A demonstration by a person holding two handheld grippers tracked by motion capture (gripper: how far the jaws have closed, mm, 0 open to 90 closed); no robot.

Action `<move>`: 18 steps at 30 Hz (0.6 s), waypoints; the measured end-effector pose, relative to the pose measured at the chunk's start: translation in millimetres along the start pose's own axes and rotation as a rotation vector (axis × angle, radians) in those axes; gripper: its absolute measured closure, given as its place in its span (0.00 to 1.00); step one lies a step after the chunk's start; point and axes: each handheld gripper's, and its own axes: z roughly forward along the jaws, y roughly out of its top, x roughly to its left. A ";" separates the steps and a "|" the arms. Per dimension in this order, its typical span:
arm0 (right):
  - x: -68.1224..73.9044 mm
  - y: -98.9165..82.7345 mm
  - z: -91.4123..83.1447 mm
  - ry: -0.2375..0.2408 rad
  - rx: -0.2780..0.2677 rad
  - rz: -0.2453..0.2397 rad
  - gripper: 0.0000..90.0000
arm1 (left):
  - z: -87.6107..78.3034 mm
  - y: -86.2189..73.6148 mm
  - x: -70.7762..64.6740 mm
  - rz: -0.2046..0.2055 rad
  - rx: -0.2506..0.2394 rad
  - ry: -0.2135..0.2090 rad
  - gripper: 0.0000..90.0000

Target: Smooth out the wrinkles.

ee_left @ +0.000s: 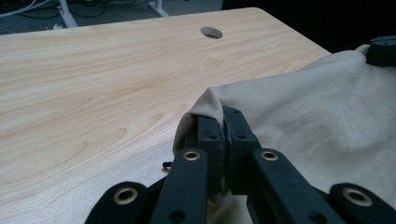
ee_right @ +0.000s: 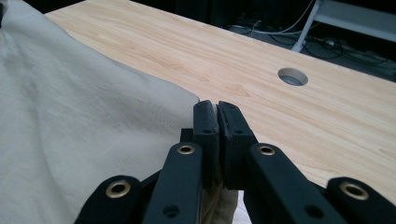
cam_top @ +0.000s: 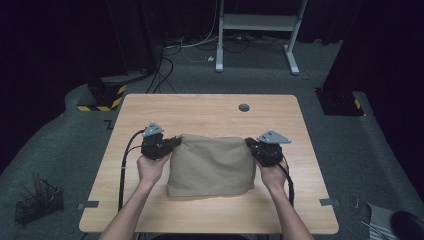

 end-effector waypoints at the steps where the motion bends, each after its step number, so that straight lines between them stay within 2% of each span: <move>1: -0.8 -0.2 2.0 -0.001 0.003 0.001 0.96 | 2.1 -0.4 1.3 -0.004 0.003 0.001 0.97; 8: -6.0 -3.7 16.7 -0.011 0.014 0.046 0.96 | 13.9 -3.0 8.7 -0.026 0.020 0.017 0.97; 18: -9.1 -4.9 23.7 -0.018 0.013 0.051 0.96 | 20.9 -4.5 13.7 -0.041 0.028 0.019 0.97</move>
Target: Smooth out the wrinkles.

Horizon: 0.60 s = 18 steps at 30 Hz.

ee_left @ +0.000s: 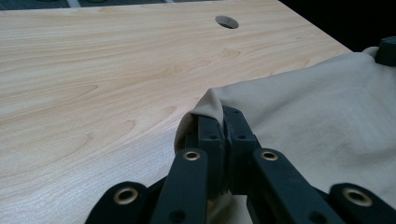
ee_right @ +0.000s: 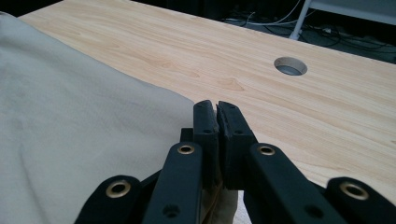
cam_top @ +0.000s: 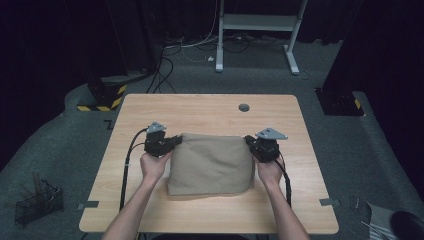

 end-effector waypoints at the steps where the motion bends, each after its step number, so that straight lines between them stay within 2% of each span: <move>1: -0.5 -0.1 0.7 -0.001 0.001 -0.003 0.96 | 1.5 0.2 0.5 0.001 0.004 0.003 0.97; 9: -3.8 -1.7 8.4 -0.012 0.019 0.002 0.96 | 8.4 2.5 0.2 0.026 0.021 0.029 0.97; 18: -7.3 -4.8 18.7 -0.030 0.039 0.014 0.96 | 18.8 2.1 2.5 0.034 0.050 0.051 0.97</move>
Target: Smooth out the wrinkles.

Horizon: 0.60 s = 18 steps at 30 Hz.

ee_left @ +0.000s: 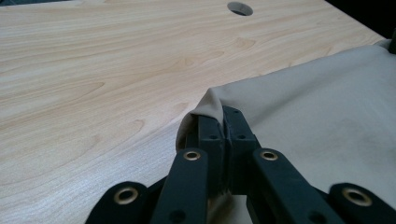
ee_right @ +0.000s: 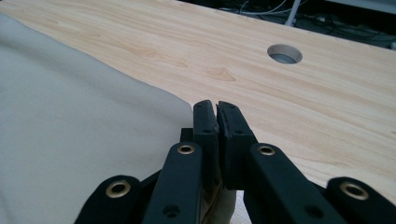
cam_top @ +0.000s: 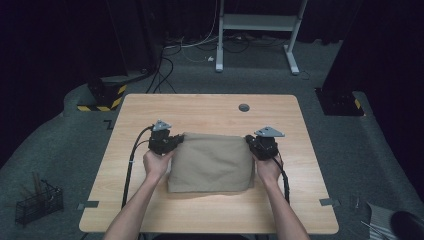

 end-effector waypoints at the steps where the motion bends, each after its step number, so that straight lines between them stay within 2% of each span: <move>1: -0.1 -0.8 1.7 -0.001 0.005 0.006 0.96 | 1.9 -0.2 0.8 -0.003 0.002 0.001 0.97; 5: -0.8 -3.6 8.5 -0.012 0.028 0.007 0.96 | 5.9 -1.3 1.7 0.003 0.021 0.007 0.98; 11: -1.1 -5.3 13.0 -0.016 0.031 0.005 0.96 | 10.7 -3.0 4.0 0.005 0.041 0.017 0.98; 15: -1.0 -7.5 15.5 -0.022 0.051 0.004 0.97 | 17.0 -8.3 3.7 0.018 0.082 0.032 0.98; 18: 0.4 -12.5 15.7 -0.015 0.061 0.005 0.97 | 17.4 -12.8 4.6 0.008 0.089 0.030 0.98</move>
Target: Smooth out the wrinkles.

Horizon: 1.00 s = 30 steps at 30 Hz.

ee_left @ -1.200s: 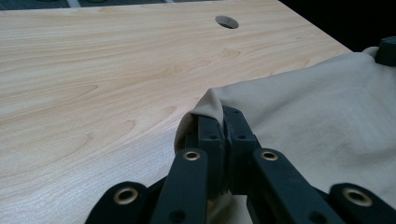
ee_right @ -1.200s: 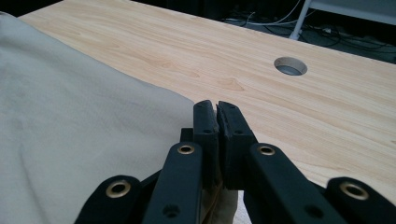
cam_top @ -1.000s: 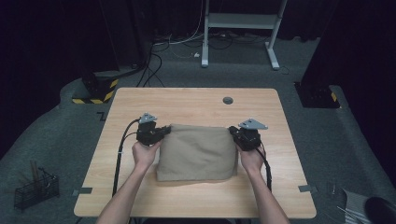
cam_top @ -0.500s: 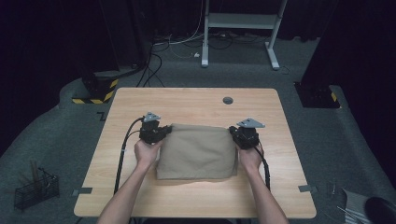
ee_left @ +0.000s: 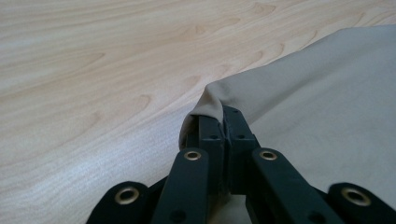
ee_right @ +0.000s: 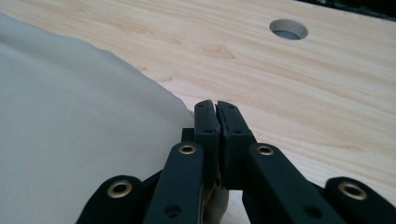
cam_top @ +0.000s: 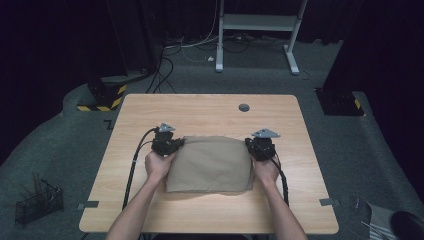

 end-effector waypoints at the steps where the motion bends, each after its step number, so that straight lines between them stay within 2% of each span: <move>1: 0.9 -2.0 0.7 0.001 0.006 -0.004 0.97 | 0.0 -1.5 0.4 0.000 0.005 0.001 0.98; 3: 2.4 -5.4 3.7 -0.011 0.025 -0.013 0.99 | 0.9 -2.5 1.9 0.007 0.021 0.025 0.98; 4: 1.5 -6.9 6.1 -0.039 0.037 -0.024 0.99 | 1.6 -3.6 5.8 0.001 0.030 0.039 0.98; 6: -7.3 -11.5 10.4 -0.039 0.055 0.023 1.00 | 0.6 -5.5 12.4 -0.029 0.027 0.045 0.98; 8: -15.3 -16.5 10.7 -0.037 0.063 0.063 1.00 | -1.8 -6.2 11.5 -0.023 0.027 0.053 0.98; 9: -16.5 -18.4 9.9 -0.034 0.064 0.066 1.00 | -2.4 -5.8 9.0 -0.003 0.025 0.060 0.98; 11: -16.2 -20.0 8.9 -0.026 0.063 0.060 1.00 | -1.6 -5.1 5.8 0.015 0.026 0.068 0.98; 13: -14.9 -18.5 8.9 -0.019 0.052 0.054 1.00 | 0.1 -5.7 8.3 -0.006 0.022 0.057 0.97; 16: -10.9 -13.1 6.7 -0.007 0.032 0.046 1.00 | -3.3 -5.9 9.2 -0.005 0.005 0.049 0.94; 19: -4.2 -4.3 -1.8 0.021 -0.023 0.032 0.99 | -12.9 -4.6 10.1 -0.031 -0.040 0.044 0.83; 22: 4.5 6.2 -7.3 0.071 -0.057 0.028 0.97 | -23.2 0.0 6.6 -0.051 -0.097 0.047 0.68; 24: 12.7 12.8 -7.0 0.101 -0.070 0.020 0.95 | -27.2 2.6 1.4 -0.039 -0.121 0.040 0.61; 27: 26.2 18.7 -0.5 0.141 -0.062 -0.002 0.91 | -30.0 6.2 -8.7 -0.008 -0.152 0.039 0.53; 30: 35.9 20.7 8.6 0.191 -0.052 0.020 0.86 | -30.6 7.4 -14.5 0.001 -0.161 0.034 0.48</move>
